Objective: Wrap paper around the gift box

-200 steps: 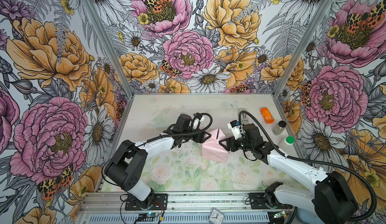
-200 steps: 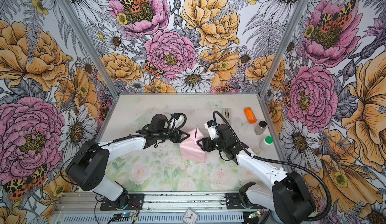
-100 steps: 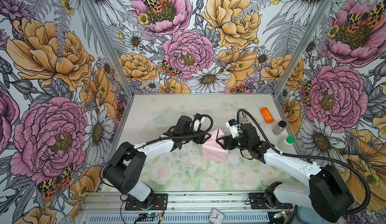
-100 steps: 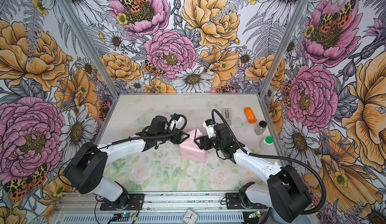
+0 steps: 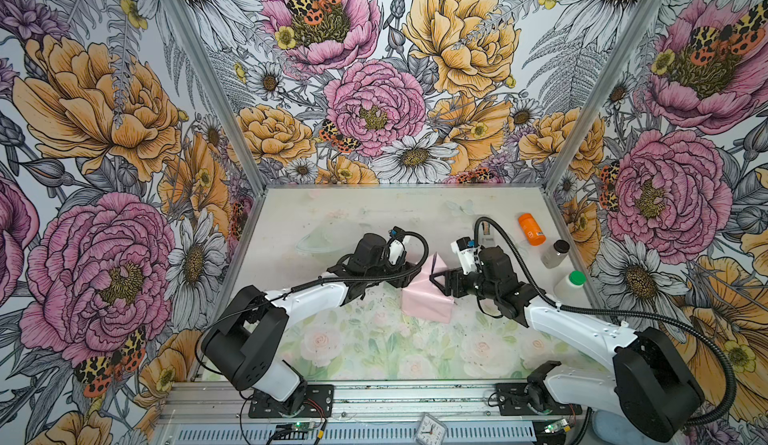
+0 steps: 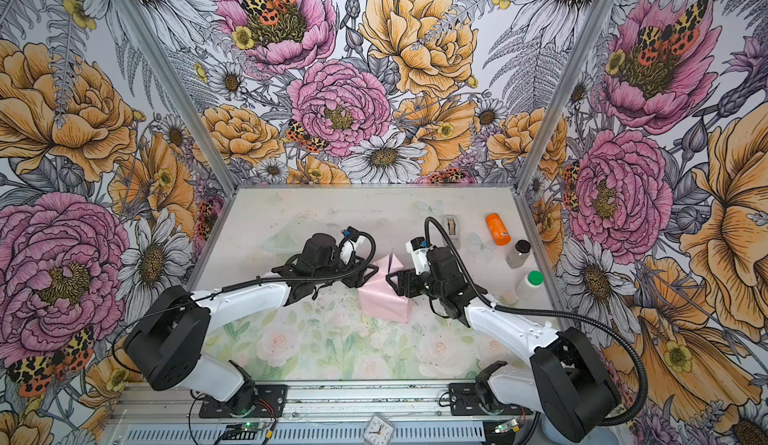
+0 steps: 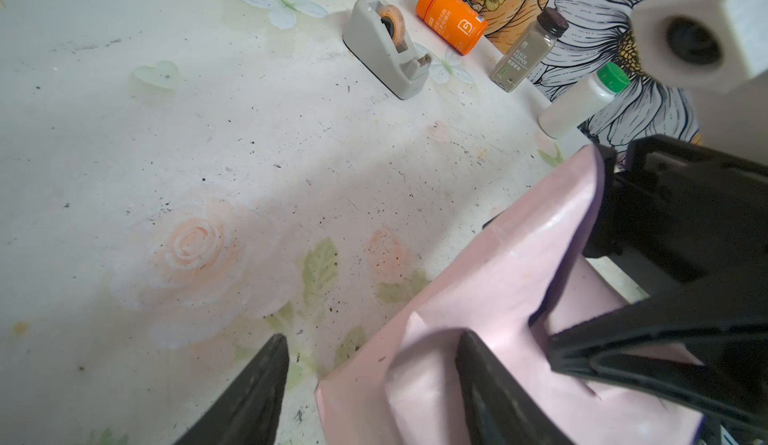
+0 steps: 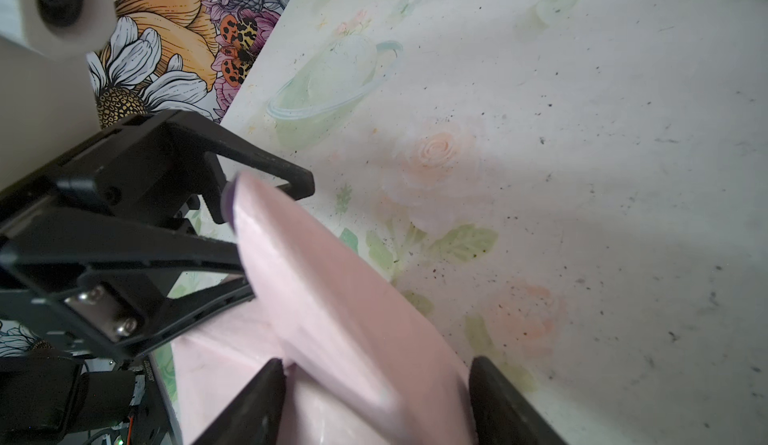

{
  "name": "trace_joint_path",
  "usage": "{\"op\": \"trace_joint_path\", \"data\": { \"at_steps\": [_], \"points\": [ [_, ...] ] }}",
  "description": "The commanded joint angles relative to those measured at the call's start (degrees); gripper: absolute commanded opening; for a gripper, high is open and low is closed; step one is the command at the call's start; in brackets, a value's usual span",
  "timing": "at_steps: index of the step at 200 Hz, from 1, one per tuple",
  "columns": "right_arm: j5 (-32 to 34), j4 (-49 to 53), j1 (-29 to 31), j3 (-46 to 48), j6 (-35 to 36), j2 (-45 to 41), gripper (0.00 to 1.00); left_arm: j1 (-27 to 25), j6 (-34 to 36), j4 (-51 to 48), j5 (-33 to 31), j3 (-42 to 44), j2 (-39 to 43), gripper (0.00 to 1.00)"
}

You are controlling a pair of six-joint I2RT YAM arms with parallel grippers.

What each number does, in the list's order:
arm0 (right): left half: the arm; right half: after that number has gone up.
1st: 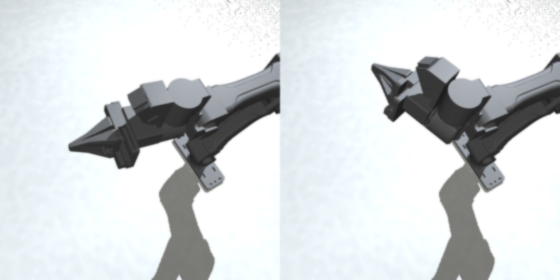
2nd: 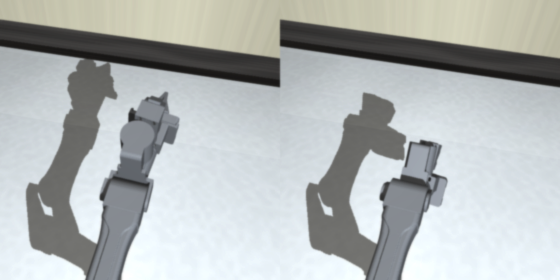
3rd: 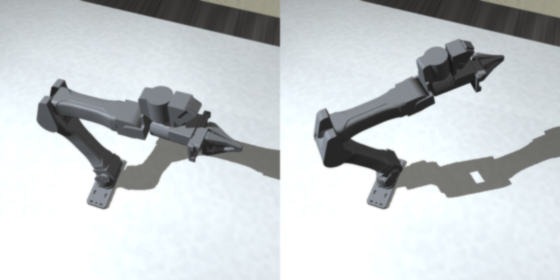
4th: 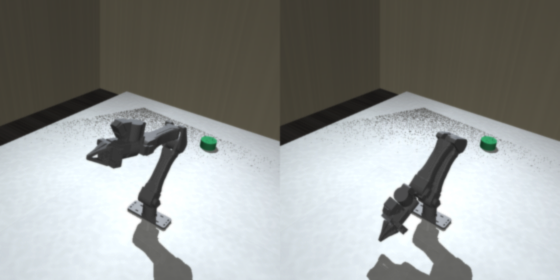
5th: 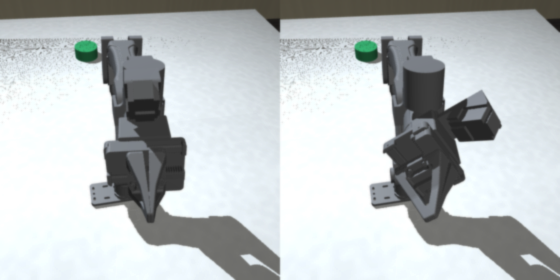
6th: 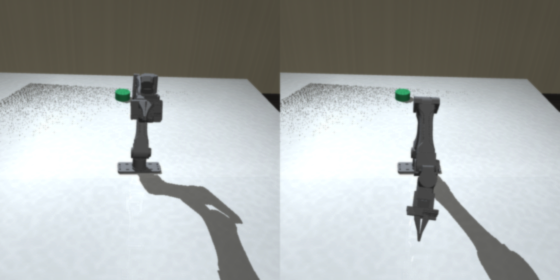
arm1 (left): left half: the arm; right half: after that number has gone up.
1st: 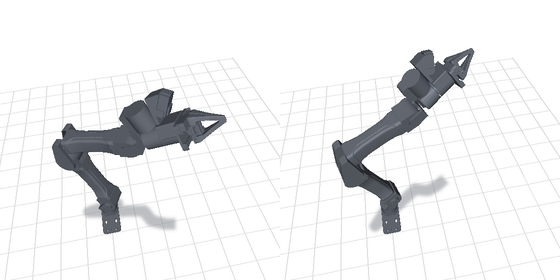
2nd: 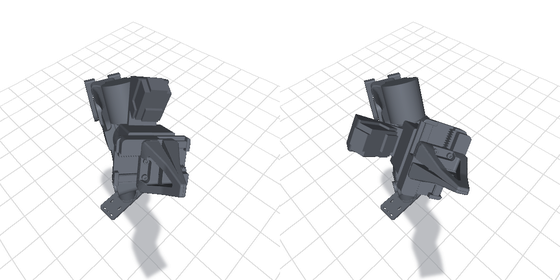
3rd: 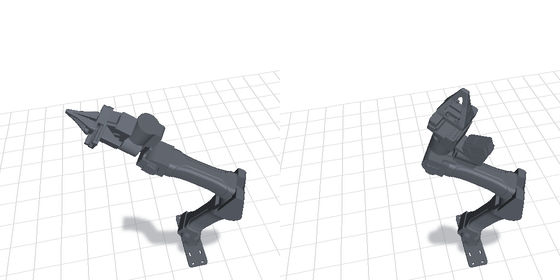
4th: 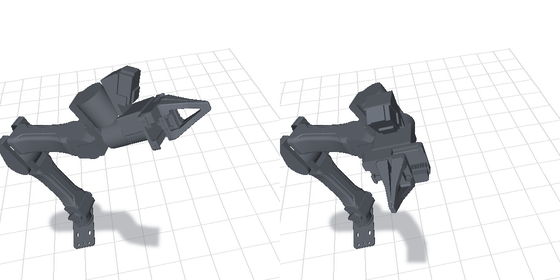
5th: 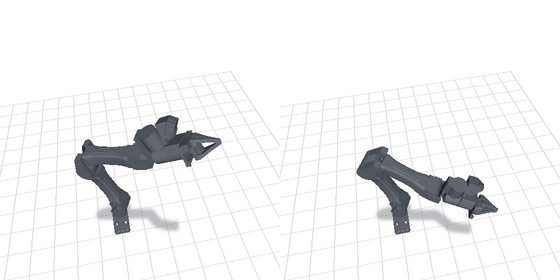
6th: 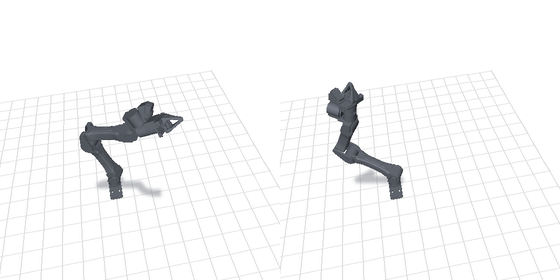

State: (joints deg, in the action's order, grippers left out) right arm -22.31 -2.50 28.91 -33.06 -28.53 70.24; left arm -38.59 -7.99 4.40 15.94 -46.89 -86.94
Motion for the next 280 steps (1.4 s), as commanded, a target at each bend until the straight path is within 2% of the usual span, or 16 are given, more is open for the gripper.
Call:
{"op": "trace_joint_path", "data": {
  "at_steps": [1, 94, 121, 139, 158, 188, 215, 253, 280],
  "points": [
    [-1.4, -2.2, 0.5, 0.2, -1.4, 0.4, 0.72, -2.1, 3.5, -6.8, -4.3, 2.8, -1.0, 0.66],
    [-2.2, -3.1, 1.0, -0.7, -3.0, 3.0, 0.72, -5.0, 6.6, -8.2, -9.0, 3.4, 0.3, 0.66],
    [-2.0, -1.4, 1.0, -1.2, -2.2, 3.0, 0.72, -5.3, 6.7, -8.8, -9.7, 3.5, 0.3, 0.66],
    [0.4, 3.7, 1.3, -2.1, 0.1, 3.2, 0.72, -4.9, 5.7, -8.8, -8.5, 3.3, 1.2, 0.66],
    [1.2, 5.3, 1.3, -1.6, 1.5, 3.1, 0.72, -3.2, 4.2, -7.8, -4.0, 2.3, 2.9, 0.73],
    [1.8, 5.2, 1.3, -0.4, 3.0, 2.8, 0.72, 0.7, 3.7, -1.9, 9.2, 1.4, 4.2, 0.76],
    [1.5, 5.3, 1.3, -0.3, 3.6, 3.2, 0.71, 3.2, 4.7, 2.5, 17.3, -0.4, 2.3, 0.76],
    [1.3, 5.3, 1.3, 0.1, 4.0, 2.9, 0.71, 4.1, 6.1, 2.4, 25.9, -7.1, -4.1, 0.76],
    [1.4, 5.2, 1.3, 0.3, 4.2, 2.6, 0.71, 3.9, 5.9, 2.4, 29.5, -11.3, -8.8, 0.76]
  ]
}}
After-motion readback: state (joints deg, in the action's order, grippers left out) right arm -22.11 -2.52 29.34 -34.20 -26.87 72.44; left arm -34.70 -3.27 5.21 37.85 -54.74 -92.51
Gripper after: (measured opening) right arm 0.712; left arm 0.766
